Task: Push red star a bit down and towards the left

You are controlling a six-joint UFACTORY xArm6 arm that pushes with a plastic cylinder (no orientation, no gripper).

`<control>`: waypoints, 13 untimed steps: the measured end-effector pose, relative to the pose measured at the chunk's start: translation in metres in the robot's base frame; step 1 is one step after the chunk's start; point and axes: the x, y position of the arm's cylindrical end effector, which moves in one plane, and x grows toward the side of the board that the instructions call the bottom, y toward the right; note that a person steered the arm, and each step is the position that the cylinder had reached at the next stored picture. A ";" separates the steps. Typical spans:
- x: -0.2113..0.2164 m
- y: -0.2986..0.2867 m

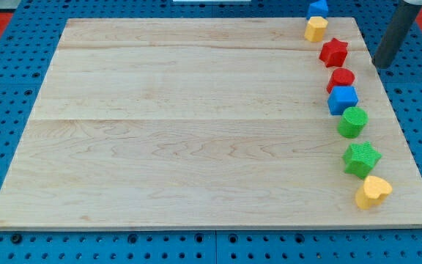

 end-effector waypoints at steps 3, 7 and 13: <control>-0.049 -0.023; -0.008 -0.073; 0.064 -0.168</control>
